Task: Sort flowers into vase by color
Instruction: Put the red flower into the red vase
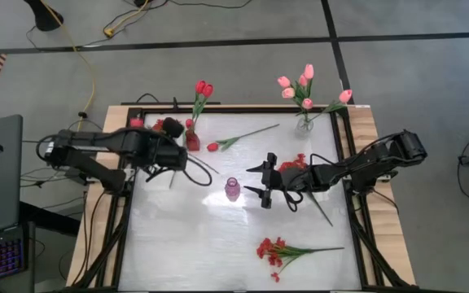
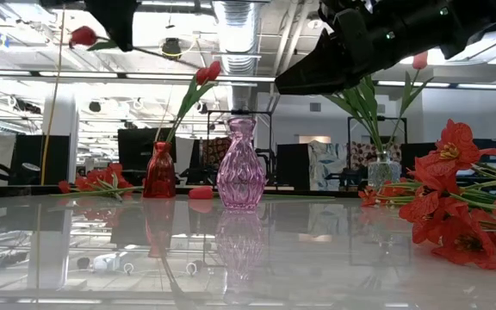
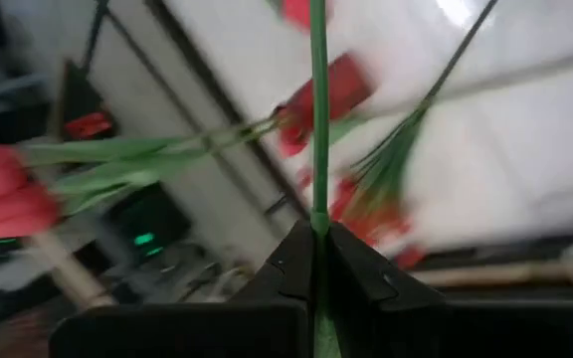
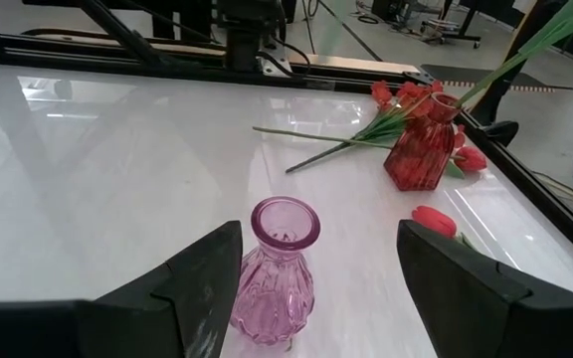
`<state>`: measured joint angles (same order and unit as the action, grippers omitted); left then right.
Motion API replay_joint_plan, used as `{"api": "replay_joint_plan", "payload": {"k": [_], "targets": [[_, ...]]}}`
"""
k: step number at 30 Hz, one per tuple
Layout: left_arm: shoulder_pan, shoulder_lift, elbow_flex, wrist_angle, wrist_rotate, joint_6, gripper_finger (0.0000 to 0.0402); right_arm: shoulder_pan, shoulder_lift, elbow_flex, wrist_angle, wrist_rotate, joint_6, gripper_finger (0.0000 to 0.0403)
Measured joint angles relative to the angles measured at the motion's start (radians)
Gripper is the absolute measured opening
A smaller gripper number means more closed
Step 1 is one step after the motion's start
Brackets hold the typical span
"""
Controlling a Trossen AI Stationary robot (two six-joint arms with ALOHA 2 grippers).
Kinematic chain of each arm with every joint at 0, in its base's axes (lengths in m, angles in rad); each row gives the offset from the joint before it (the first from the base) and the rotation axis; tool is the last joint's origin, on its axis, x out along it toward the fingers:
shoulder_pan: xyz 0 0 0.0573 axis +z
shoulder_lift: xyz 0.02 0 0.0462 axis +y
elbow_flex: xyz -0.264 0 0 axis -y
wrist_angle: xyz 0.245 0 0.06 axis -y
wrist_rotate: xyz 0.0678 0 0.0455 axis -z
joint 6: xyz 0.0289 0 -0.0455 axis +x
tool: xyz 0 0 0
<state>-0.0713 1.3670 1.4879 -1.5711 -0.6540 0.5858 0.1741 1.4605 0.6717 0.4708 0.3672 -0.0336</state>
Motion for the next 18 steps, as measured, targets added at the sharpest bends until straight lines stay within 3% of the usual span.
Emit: {"api": "replay_joint_plan", "payload": {"k": [4,8,13,18], "targets": [[0.056,0.006,0.0,0.0,-0.176,0.154,0.0,0.0,0.0,0.0,0.0,0.0,0.0,0.0295],[0.125,0.007,0.0,-0.001,-0.226,0.229,0.0,0.0,0.0,0.0,0.0,0.0,0.0,0.0295],[0.196,0.007,0.0,-0.001,-0.385,0.297,0.0,0.0,0.0,0.0,0.0,0.0,0.0,0.0295],[0.235,0.007,0.0,0.0,-0.386,0.327,0.0,0.0,0.0,0.0,0.0,0.0,0.0,0.0295]]}}
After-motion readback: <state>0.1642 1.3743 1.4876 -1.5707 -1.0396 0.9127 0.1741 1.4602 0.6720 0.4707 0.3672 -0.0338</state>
